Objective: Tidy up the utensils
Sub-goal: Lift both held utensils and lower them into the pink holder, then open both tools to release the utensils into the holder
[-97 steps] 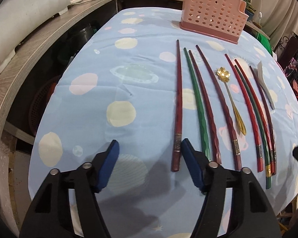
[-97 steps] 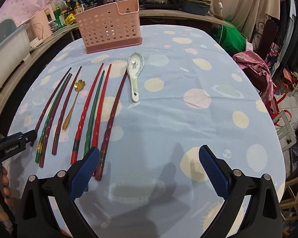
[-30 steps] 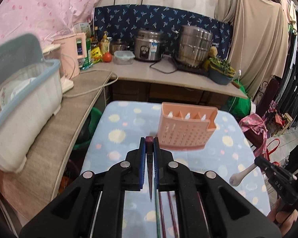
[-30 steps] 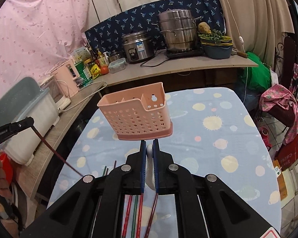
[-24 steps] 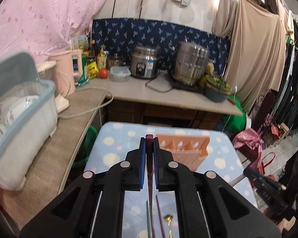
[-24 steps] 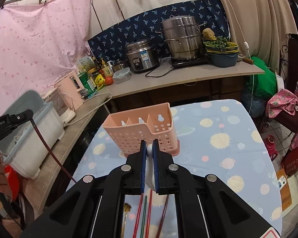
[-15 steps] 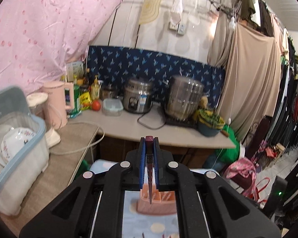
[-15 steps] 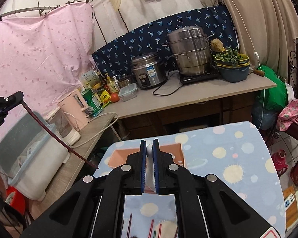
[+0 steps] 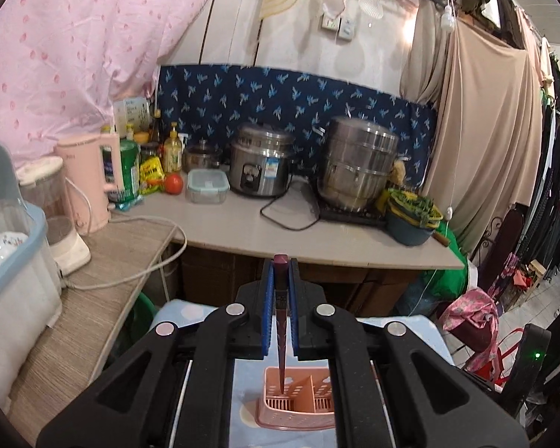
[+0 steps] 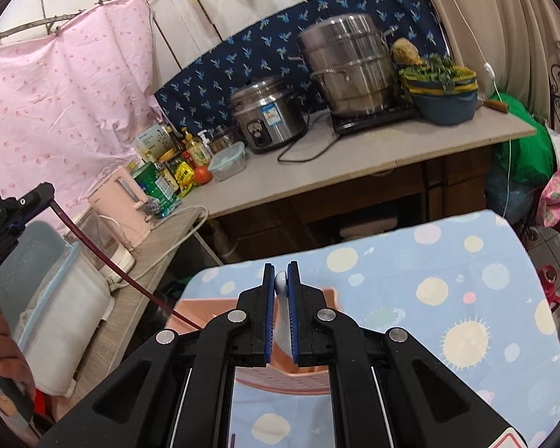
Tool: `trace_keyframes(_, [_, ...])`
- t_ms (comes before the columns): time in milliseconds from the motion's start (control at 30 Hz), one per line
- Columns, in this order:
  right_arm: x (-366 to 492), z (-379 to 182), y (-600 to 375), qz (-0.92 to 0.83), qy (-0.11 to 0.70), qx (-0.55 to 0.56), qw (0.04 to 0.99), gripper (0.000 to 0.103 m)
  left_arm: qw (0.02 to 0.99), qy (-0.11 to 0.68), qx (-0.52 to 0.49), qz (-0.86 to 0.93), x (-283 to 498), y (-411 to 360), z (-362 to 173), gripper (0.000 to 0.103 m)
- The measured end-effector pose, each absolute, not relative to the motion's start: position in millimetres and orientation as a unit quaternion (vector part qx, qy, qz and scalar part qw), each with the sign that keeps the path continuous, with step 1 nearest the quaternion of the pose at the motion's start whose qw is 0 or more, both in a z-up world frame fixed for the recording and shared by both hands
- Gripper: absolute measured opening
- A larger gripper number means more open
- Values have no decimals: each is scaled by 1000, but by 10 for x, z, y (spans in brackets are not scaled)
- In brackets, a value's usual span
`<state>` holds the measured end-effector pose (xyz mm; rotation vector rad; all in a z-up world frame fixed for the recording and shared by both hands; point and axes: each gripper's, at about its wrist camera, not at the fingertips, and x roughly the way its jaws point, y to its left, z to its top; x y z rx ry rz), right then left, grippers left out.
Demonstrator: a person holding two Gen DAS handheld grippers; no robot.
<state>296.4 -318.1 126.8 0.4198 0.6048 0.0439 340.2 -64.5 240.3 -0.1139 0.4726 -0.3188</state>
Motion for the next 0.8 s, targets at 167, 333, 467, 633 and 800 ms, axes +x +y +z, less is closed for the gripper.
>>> trace_keyframes(167, [2972,1099,-3190,11,306,205,929,10,950,267,-59,-151,3520,-659,2087,8])
trace_keyframes(333, [2808,1184,-3188,8,299,198,933,13,949,276,-51,-143,3466,-607,2008,30])
trace_keyframes(467, [2526,1287,-3149,5,289,187,939,25,951,271,-46,-139,3258,-501,2017,51])
trace_keyframes(633, [2088,1274,-3054,5,300,178,937,26,950,281,-31,-128,2913,-324,1931,51])
trace_keyframes(800, [1561,1108,-2884,-6,321,152,935,26,944,306,-19,-121,2461,-130,1675,51])
